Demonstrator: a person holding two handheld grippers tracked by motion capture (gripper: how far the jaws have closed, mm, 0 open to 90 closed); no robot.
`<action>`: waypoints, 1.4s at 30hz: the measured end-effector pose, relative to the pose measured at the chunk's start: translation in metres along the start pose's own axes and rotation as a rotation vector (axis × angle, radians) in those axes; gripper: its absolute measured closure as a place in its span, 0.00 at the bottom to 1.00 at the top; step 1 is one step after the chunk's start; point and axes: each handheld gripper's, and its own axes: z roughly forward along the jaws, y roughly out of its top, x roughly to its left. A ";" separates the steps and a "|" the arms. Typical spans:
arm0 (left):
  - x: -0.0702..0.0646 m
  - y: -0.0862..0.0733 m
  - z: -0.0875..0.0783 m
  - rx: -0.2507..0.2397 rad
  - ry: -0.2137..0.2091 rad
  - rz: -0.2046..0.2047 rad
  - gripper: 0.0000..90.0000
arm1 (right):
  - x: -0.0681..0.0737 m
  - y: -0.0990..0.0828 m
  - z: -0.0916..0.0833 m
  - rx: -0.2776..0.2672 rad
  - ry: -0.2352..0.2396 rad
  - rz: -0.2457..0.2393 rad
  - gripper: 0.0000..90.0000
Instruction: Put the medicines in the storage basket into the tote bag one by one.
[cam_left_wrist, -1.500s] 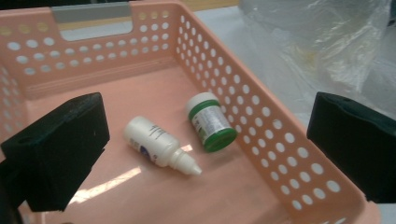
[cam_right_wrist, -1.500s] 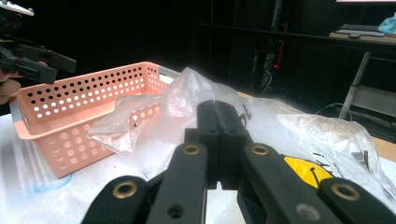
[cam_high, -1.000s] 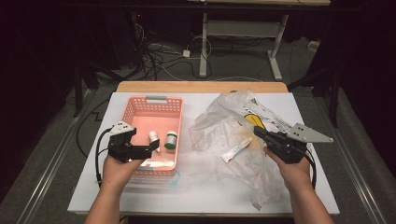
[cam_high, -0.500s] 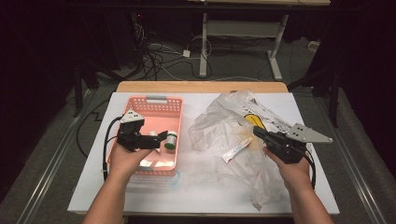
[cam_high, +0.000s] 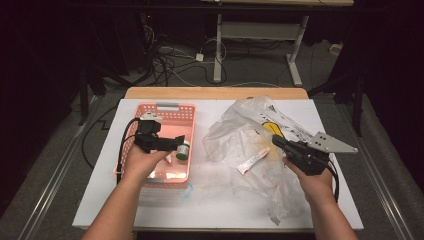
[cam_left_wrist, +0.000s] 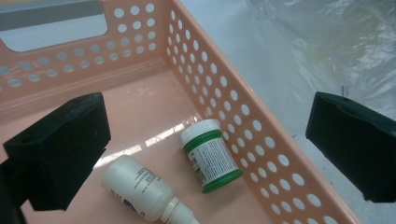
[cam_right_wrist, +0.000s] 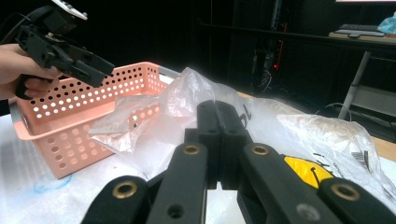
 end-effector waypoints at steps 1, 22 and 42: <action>0.001 0.001 0.002 0.011 0.001 -0.001 0.00 | 0.000 0.000 0.000 -0.001 0.000 -0.002 1.00; 0.004 0.008 0.045 0.299 0.016 0.006 0.19 | 0.001 0.000 0.000 0.001 0.003 0.002 1.00; 0.011 0.002 0.069 0.478 -0.004 -0.045 0.49 | 0.000 -0.001 0.001 -0.001 0.005 0.004 1.00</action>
